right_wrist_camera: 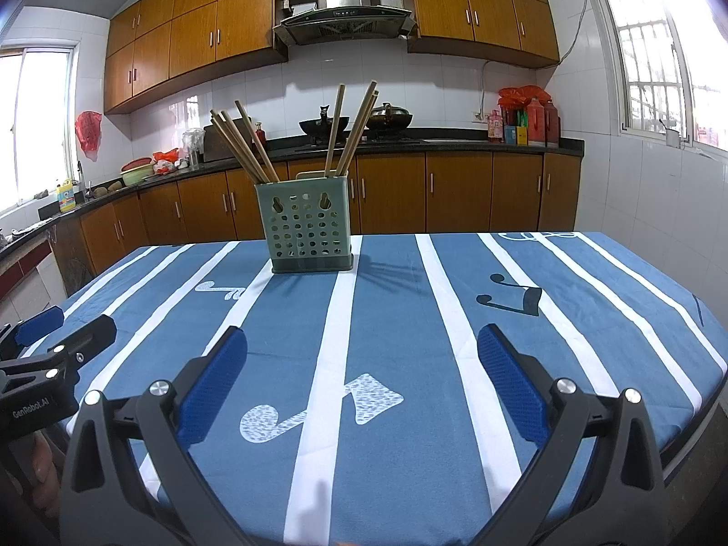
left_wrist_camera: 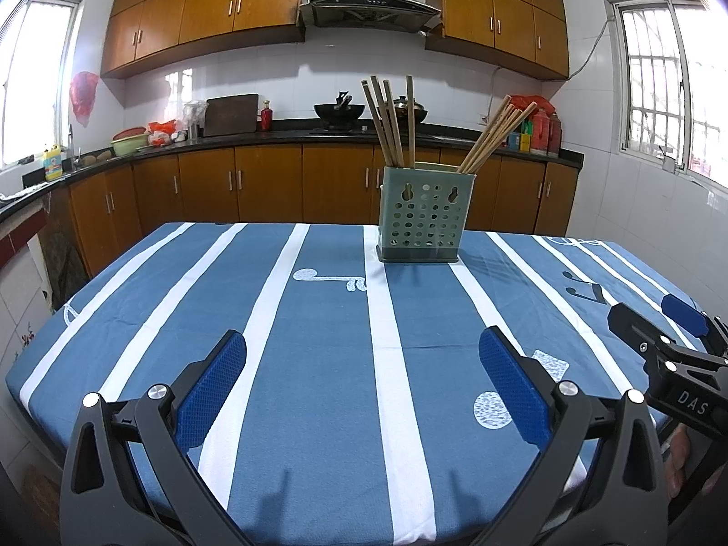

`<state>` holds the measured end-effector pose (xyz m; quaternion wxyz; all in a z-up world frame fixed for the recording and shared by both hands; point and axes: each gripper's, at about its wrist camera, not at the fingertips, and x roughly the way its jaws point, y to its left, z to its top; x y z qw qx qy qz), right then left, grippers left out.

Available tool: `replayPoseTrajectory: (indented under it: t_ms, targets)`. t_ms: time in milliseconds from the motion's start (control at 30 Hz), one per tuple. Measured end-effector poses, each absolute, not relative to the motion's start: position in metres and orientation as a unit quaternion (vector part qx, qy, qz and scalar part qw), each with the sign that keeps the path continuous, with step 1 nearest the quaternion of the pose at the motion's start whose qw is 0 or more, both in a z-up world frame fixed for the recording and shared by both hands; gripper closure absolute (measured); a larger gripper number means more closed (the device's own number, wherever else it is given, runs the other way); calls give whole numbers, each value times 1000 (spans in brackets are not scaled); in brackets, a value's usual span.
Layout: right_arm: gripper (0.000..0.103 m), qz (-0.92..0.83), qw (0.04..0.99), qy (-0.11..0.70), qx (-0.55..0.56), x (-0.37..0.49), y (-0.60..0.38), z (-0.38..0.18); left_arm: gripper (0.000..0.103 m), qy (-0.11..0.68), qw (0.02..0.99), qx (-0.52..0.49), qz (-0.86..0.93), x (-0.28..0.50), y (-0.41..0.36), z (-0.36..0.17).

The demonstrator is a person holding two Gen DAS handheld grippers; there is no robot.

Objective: Organize utensils

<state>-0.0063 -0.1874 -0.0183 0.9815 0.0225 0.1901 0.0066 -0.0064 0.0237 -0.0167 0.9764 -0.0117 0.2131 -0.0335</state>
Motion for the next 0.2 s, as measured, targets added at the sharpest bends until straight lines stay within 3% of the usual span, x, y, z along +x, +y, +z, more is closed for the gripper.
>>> replayPoseTrajectory:
  t_ms: [200]
  targets:
    - [4,7,981,190,23,-6,-188,-18,2,212,977,-12,-34,-7,23,-17]
